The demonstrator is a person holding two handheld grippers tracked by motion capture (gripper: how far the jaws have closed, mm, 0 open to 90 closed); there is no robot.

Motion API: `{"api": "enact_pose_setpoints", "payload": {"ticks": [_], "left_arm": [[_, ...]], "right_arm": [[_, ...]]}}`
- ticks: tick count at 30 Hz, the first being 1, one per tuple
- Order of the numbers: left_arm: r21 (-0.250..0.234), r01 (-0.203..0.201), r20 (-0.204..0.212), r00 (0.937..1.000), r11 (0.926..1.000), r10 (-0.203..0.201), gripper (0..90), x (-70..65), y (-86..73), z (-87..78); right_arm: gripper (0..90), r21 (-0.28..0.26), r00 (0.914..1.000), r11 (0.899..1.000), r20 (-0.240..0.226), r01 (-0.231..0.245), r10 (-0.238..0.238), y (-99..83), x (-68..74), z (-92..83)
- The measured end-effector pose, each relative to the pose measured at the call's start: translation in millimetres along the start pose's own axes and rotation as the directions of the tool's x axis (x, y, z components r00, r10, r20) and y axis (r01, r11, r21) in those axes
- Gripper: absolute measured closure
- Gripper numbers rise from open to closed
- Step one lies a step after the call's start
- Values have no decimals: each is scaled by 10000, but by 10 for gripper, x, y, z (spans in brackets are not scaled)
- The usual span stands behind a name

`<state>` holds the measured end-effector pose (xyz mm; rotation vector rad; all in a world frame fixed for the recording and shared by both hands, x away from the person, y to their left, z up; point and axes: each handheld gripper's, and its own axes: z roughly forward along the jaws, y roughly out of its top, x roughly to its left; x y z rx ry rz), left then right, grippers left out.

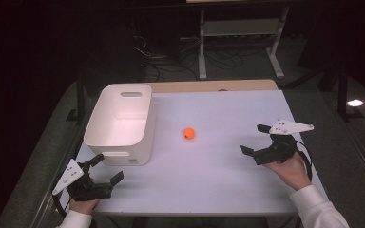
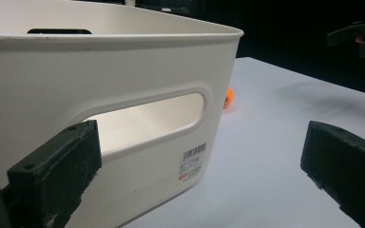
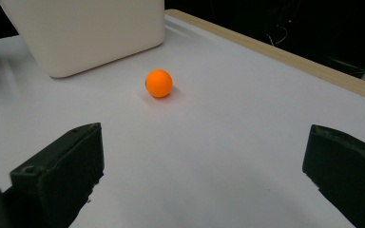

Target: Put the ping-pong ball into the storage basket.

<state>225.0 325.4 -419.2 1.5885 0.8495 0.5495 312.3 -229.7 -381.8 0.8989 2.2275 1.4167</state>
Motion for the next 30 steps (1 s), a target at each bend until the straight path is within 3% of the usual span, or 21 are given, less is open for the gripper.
{"api": "enact_pose_setpoints", "payload": {"ticks": [30], "left_arm": [[5, -12, -9, 10000, 10000, 12, 0, -1, 0, 0]], "right_arm": [[0, 455, 9974, 9976, -528, 516, -492, 271, 25, 160]]}}
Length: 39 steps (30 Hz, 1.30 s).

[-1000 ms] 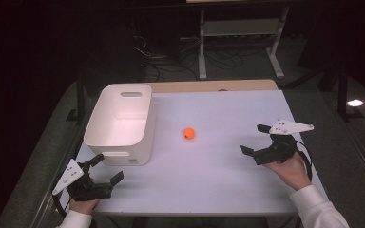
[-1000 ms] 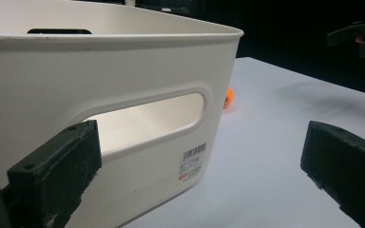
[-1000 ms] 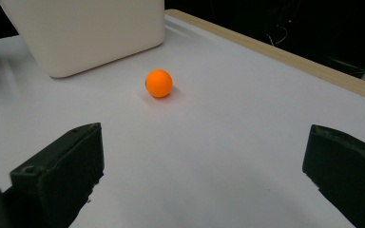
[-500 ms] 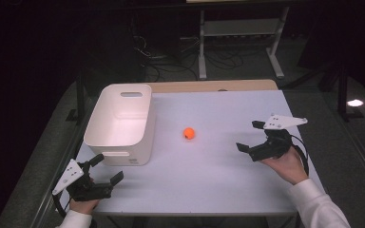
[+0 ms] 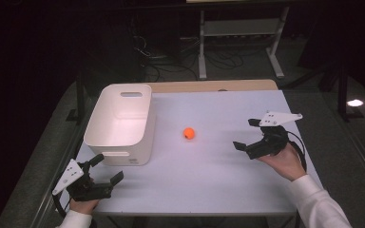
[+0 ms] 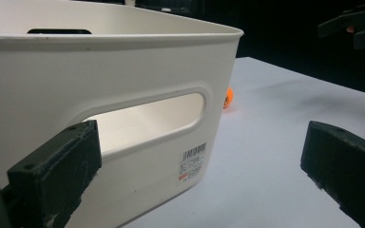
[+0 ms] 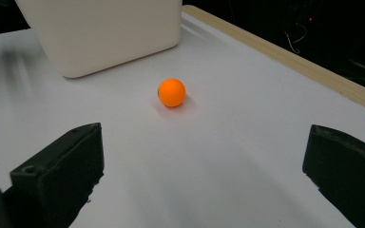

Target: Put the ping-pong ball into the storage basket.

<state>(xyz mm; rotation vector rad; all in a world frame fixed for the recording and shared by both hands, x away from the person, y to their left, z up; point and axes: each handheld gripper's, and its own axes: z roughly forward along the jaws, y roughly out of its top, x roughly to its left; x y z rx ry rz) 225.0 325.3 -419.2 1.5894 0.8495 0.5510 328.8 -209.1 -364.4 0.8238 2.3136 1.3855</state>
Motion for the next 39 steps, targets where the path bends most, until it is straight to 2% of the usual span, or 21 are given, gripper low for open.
{"api": "enact_pose_setpoints", "payload": {"ticks": [3, 16, 39], "left_arm": [[-9, 15, 13, 10000, 10000, -15, 0, 1, 0, 1], [2, -5, 27, 10000, 10000, 5, 0, 3, -1, 0], [-23, 29, 62, 10000, 10000, -29, 0, 2, -1, 2]], "right_arm": [[0, 124, 9997, 9997, -59, 220, -220, 38, -8, 29], [0, 296, 9985, 9986, -330, 447, -438, 183, 0, 108], [0, 611, 9973, 9969, -572, 489, -455, 318, -43, 215]]}}
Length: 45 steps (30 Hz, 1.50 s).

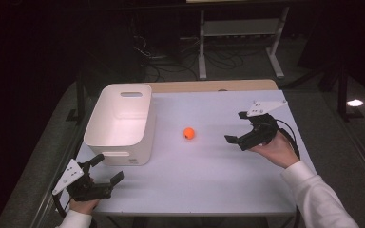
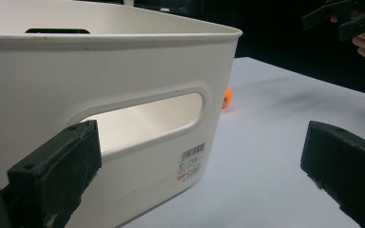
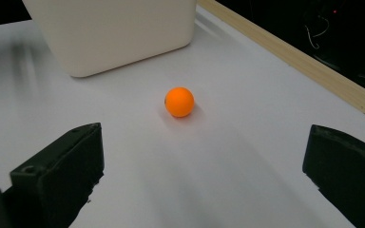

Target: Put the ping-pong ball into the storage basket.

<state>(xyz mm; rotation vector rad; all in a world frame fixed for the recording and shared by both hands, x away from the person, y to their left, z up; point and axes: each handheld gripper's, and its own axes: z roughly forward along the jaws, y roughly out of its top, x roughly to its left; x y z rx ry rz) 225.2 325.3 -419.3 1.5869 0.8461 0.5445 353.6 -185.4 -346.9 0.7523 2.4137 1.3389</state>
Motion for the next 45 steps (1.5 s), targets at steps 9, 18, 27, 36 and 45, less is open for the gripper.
{"api": "enact_pose_setpoints", "payload": {"ticks": [9, 18, 27, 36, 45], "left_arm": [[6, 4, 0, 10000, 10000, -4, 0, 2, 0, -2], [-3, -12, 26, 10000, 10000, 12, 0, 3, 0, -1], [-12, 10, 31, 10000, 10000, -10, 0, 3, 0, -3], [-13, 5, 28, 10000, 10000, -5, 0, 5, 0, -3], [-14, -11, 30, 10000, 10000, 11, 0, 5, 0, -5]], "right_arm": [[0, 122, 9999, 9999, -109, 79, -78, 84, -17, 42], [0, 198, 9995, 9996, -229, 219, -215, 162, -12, 86], [0, 329, 9988, 9990, -390, 299, -286, 255, 15, 143], [0, 449, 9982, 9983, -480, 372, -350, 298, 25, 205], [0, 556, 9977, 9980, -612, 312, -278, 332, -7, 307]]}}
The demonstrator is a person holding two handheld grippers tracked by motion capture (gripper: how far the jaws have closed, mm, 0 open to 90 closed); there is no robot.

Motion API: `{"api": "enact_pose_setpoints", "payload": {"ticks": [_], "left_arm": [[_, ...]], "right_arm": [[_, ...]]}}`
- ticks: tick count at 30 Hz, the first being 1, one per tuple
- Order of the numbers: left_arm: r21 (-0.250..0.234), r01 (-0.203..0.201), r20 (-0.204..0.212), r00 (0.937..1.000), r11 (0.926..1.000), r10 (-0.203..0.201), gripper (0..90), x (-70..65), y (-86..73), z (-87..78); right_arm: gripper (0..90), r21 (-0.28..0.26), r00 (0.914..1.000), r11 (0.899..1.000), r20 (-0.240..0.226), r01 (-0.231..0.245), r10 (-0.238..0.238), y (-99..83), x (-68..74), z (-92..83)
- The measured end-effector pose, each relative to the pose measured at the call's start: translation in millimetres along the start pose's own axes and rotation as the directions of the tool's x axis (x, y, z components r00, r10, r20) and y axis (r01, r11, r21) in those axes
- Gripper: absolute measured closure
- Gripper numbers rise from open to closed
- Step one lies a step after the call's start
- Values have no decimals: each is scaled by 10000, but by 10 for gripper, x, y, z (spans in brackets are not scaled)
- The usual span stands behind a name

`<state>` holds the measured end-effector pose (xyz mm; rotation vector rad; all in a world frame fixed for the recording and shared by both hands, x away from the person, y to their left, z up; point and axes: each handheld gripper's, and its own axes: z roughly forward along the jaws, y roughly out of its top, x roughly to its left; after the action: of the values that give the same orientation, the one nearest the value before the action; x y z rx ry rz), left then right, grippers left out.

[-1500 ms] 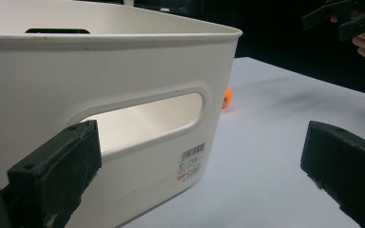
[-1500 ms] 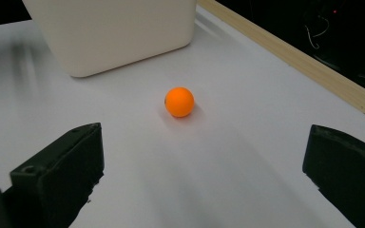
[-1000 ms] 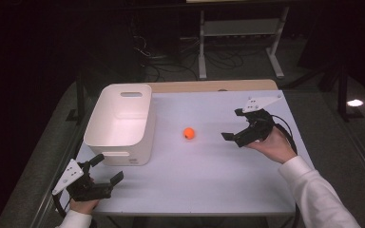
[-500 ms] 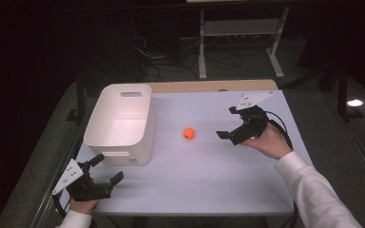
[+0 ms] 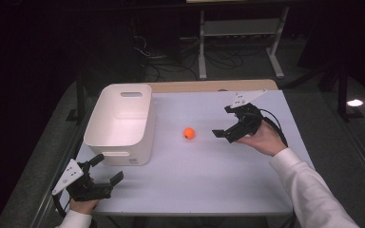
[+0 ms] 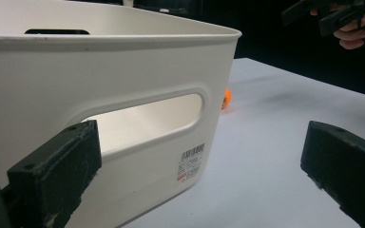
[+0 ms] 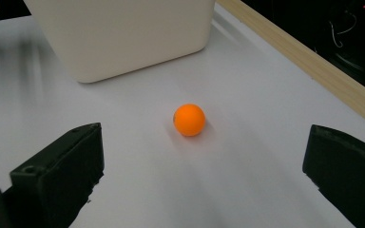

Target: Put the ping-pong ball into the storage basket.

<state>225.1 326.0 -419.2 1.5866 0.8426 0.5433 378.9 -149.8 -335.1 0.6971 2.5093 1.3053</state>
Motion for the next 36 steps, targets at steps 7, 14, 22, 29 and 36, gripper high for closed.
{"api": "enact_pose_setpoints", "payload": {"ticks": [7, 14, 22, 29, 36], "left_arm": [[-13, -12, 10, 10000, 10000, 12, 0, 2, 1, 0], [-6, -18, 3, 10000, 10000, 18, 0, 3, 1, -1], [-51, -5, 41, 10000, 10000, 6, 0, -1, 2, -2], [-69, -12, 50, 10000, 10000, 12, 0, -2, 2, -3], [-57, -1, 51, 10000, 10000, 1, 0, -3, 3, -3]], "right_arm": [[0, 76, 10000, 10000, -36, -7, 7, 41, -15, 58], [0, 208, 9997, 9997, -199, -115, 119, 72, -40, 183], [0, 425, 9993, 9990, -363, -101, 116, 113, -43, 264], [0, 545, 9989, 9982, -383, -232, 253, 117, -97, 316], [0, 728, 9985, 9969, -427, -307, 339, 120, -131, 398]]}}
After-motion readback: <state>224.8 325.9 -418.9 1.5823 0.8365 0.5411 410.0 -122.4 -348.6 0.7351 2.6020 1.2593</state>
